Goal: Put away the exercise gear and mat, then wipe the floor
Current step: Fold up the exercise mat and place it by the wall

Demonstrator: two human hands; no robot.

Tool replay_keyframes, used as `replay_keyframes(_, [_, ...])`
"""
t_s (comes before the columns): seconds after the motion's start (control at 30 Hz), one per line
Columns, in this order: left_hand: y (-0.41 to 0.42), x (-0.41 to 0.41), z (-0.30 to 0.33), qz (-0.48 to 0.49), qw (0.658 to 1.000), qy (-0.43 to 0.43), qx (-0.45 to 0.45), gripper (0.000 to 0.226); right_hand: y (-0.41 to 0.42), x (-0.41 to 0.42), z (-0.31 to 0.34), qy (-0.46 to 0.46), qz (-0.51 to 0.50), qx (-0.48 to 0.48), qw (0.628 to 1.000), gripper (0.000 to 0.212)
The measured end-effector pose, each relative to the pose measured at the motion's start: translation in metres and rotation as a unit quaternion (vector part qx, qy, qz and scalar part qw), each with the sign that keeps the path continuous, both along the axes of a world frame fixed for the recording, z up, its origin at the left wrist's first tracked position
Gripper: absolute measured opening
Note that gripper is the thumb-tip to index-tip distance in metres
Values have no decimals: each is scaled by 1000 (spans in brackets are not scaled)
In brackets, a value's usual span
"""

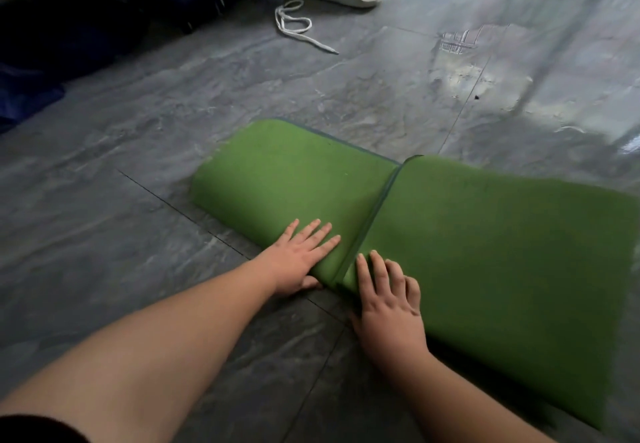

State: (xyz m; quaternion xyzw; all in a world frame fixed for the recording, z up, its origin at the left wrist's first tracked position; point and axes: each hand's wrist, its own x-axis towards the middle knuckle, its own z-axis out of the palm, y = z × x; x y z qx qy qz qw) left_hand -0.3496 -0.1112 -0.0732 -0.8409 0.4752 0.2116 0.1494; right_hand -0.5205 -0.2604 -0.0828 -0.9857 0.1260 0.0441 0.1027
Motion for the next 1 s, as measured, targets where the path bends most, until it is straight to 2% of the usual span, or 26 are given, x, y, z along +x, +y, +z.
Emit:
replay_keyframes(0.1, [-1,-5,2,-23,1000,0,13,83,-3,-1,-2,-29,-6,-2,1000,96])
replay_keyframes(0.23, [-8,-19,7,-17,1000,6,-1,69,-8,-3,5,-68,-9,-24,997,74])
replay_keyframes(0.33, [-37,-44,16,-17,998,33,-42,64,-31,-19,10,-69,-43,-39,996,73])
replay_keyframes(0.5, [-99,-126,5,-84,988,103,-74,57,-111,-99,19,-10,-1,-88,996,90])
replay_keyframes(0.6, [-125,-174,-6,-127,978,137,-90,76,-142,-153,24,11,22,-118,993,87])
replay_keyframes(0.63, [-130,-184,-10,-148,975,134,-95,78,-148,-168,23,24,23,-118,992,86])
replay_keyframes(0.7, [-137,-195,-17,-189,973,95,-87,66,-153,-188,18,52,20,-104,993,86])
replay_keyframes(0.8, [-134,-199,-24,-165,976,77,-119,54,-149,-193,18,72,5,-43,997,81])
replay_keyframes(0.87, [-136,-201,-11,-103,970,104,-194,53,-154,-186,30,17,-16,26,999,67])
replay_keyframes(0.93, [-151,-202,4,-32,958,117,-262,50,-175,-181,51,-102,-47,133,985,50])
replay_keyframes(0.97, [-164,-203,14,-4,951,122,-285,50,-194,-181,61,-158,-70,156,972,46])
replay_keyframes(1.0, [-180,-204,24,17,944,124,-305,51,-215,-183,69,-204,-96,139,964,45])
